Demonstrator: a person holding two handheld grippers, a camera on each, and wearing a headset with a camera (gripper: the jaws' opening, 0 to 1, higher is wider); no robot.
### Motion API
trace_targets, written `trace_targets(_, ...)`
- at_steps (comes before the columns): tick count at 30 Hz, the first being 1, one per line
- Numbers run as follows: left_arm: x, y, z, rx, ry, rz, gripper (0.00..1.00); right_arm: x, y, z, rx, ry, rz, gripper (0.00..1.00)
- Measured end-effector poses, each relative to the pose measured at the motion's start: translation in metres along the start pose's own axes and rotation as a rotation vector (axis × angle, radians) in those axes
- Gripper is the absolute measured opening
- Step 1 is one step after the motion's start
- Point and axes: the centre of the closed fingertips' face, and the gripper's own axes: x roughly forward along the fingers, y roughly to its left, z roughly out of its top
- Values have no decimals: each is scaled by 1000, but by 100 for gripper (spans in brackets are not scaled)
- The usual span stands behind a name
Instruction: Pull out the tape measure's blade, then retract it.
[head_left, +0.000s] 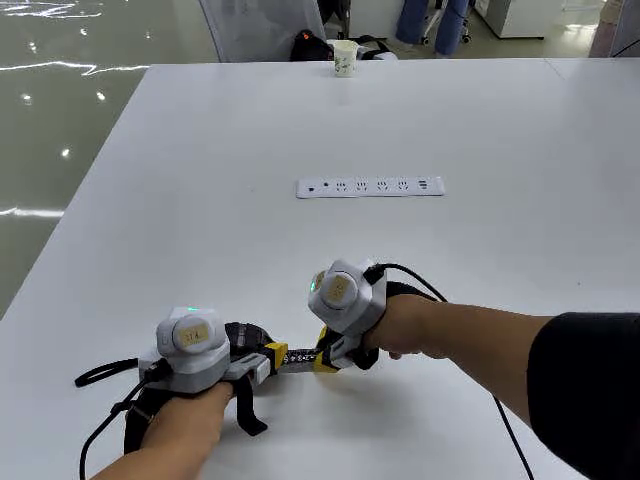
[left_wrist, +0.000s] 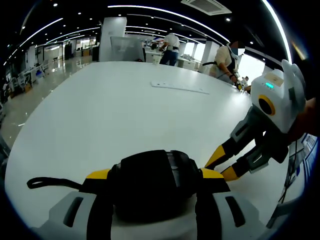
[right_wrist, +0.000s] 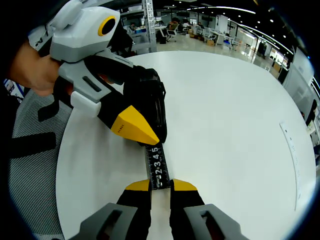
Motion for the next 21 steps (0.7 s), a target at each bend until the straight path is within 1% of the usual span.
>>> trace_targets(21,0,0,0,-8,-2,-5,62,4,1,10,0,-18,2,10)
